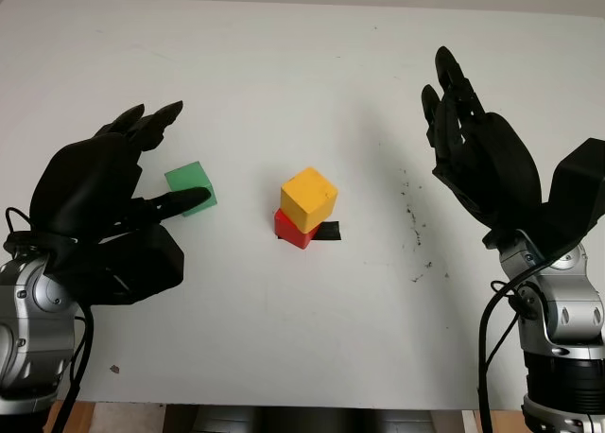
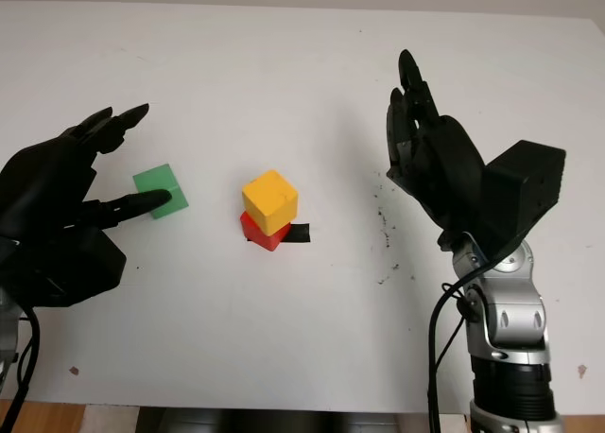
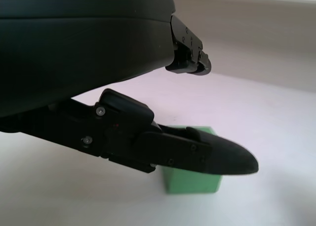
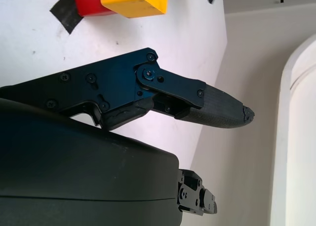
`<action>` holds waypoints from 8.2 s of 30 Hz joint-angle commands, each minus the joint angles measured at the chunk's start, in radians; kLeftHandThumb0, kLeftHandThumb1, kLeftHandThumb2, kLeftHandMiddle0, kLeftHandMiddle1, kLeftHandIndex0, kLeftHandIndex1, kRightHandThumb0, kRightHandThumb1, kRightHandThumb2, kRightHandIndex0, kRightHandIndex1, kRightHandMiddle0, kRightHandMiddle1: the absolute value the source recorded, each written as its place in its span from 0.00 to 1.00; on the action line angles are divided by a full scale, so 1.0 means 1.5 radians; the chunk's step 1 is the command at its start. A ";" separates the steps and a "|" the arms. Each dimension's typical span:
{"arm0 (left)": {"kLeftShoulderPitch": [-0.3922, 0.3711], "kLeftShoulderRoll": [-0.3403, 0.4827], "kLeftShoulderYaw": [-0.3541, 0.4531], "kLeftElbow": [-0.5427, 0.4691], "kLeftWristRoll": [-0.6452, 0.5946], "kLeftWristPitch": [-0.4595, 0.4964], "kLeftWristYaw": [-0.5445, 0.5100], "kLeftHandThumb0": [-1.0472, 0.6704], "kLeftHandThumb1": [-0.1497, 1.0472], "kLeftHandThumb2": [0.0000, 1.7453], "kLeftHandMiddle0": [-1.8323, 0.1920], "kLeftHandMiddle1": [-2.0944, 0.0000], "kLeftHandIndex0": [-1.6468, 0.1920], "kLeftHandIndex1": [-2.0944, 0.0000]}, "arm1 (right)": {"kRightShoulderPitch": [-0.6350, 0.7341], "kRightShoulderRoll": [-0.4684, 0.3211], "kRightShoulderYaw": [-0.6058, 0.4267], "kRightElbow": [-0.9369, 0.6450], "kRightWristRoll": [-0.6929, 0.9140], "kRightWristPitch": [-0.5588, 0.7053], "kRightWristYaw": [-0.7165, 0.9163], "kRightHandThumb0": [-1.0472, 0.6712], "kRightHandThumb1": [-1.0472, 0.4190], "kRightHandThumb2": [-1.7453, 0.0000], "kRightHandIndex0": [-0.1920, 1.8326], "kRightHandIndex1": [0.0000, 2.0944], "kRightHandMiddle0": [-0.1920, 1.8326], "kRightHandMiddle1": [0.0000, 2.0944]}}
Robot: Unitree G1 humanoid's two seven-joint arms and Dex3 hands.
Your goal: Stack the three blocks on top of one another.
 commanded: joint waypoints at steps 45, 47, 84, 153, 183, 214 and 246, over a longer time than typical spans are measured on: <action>-0.077 -0.026 -0.106 0.125 0.116 0.086 0.037 0.05 1.00 0.11 0.82 0.97 0.61 0.89 | 0.039 0.103 0.008 -0.020 -0.042 -0.056 -0.121 0.21 0.00 0.58 0.00 0.00 0.00 0.00; -0.076 -0.028 -0.105 0.123 0.117 0.088 0.042 0.07 1.00 0.09 0.81 0.97 0.58 0.87 | 0.039 0.104 0.006 -0.023 -0.039 -0.052 -0.125 0.21 0.00 0.58 0.00 0.00 0.00 0.00; -0.145 0.030 0.029 0.167 -0.426 -0.199 -0.118 0.34 1.00 0.07 0.73 0.98 0.59 0.54 | 0.031 0.112 0.017 0.012 -0.053 -0.087 -0.129 0.24 0.00 0.60 0.00 0.00 0.00 0.00; -0.411 -0.106 -0.071 0.498 -0.628 -0.274 -0.393 0.31 1.00 0.11 0.88 0.98 0.71 0.33 | 0.061 0.131 0.026 0.029 -0.042 -0.090 -0.119 0.21 0.00 0.63 0.00 0.00 0.00 0.00; -0.428 -0.082 -0.089 0.509 -0.548 -0.351 -0.394 0.31 1.00 0.14 0.89 0.98 0.74 0.29 | 0.059 0.142 0.028 0.041 -0.049 -0.106 -0.124 0.21 0.00 0.64 0.00 0.00 0.00 0.00; -0.417 -0.079 -0.096 0.483 -0.570 -0.307 -0.420 0.28 1.00 0.06 0.97 0.98 0.79 0.93 | 0.060 0.146 0.030 0.034 -0.049 -0.086 -0.134 0.23 0.00 0.68 0.00 0.00 0.00 0.00; -0.357 -0.159 0.078 0.457 -0.760 -0.227 -0.269 0.08 1.00 0.41 1.00 1.00 1.00 1.00 | 0.059 0.148 0.029 0.042 -0.049 -0.089 -0.132 0.23 0.00 0.64 0.00 0.00 0.00 0.00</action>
